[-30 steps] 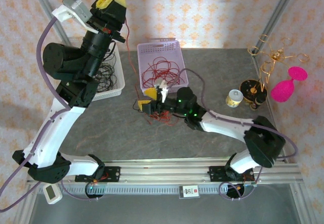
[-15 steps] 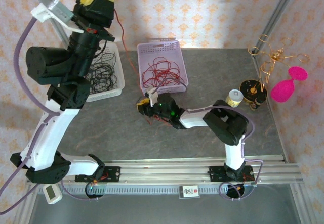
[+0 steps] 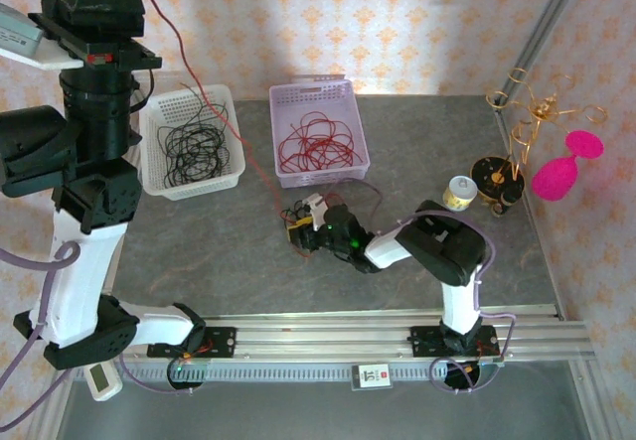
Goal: Untangle the cables
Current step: Untie the cable from multiple cables, then place the cable in the container.
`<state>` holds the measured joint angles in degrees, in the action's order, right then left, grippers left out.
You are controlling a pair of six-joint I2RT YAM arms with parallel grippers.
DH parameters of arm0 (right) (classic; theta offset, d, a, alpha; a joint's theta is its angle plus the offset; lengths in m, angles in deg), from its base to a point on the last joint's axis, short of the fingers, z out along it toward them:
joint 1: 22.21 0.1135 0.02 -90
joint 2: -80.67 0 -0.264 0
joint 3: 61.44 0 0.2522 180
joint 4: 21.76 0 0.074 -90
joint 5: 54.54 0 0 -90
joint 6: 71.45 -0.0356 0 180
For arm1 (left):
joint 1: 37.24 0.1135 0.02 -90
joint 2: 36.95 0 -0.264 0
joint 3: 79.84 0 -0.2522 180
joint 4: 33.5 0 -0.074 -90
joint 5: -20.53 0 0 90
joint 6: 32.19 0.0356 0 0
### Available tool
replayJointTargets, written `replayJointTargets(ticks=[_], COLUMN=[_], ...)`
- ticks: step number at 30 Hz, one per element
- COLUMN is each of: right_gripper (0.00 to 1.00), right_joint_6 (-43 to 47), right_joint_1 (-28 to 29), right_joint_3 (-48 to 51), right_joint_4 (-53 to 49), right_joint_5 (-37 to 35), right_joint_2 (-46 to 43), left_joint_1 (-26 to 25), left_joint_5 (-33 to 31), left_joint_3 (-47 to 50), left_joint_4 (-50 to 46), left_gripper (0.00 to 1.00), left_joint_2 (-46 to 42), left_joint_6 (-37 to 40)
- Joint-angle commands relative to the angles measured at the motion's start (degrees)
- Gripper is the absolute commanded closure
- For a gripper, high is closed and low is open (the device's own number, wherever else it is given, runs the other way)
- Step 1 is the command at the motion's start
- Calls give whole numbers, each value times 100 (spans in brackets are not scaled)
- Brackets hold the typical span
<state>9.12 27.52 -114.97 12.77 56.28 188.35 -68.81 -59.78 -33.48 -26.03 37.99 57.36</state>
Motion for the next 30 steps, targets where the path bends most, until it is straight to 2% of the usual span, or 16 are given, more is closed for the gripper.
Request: replayJointTargets(ticks=[1, 6, 10, 15, 23, 25, 27, 30], right_gripper=[53, 42, 36, 34, 36, 40, 49, 77], right_joint_6=[262, 764, 1312, 1694, 1471, 1526, 1569, 1497], right_joint_1=[1, 1, -2, -8, -172, -192, -246, -451], right_joint_3=[66, 15, -607, -1715, -3565, -3993, -4437, -5077], right_joint_4=[-268, -686, -1369, -1984, -2470, -2736, -3066, -3630], right_joint_5=[-2, 377, 1000, 1559, 2266, 2326, 2279, 2056], right_joint_2=[-851, -1975, -2445, -2486, -1847, -1692, -1510, -1240], left_joint_1=[-38, -33, -33, -33, -33, -33, -33, -37], left_joint_5=[-198, -135, -18, 22, 33, 44, 38, -2], left_joint_3=[-80, -11, 122, 626, 1098, 1134, 1169, 1220], left_joint_4=[-147, -232, -313, -193, -150, -146, -149, -202], left_gripper=[100, 100, 100, 100, 100, 100, 100, 100], left_joint_2=[164, 204, 191, 13, -111, -132, -145, -189], left_joint_6=[247, 173, 7, -181, -379, -403, -408, -388])
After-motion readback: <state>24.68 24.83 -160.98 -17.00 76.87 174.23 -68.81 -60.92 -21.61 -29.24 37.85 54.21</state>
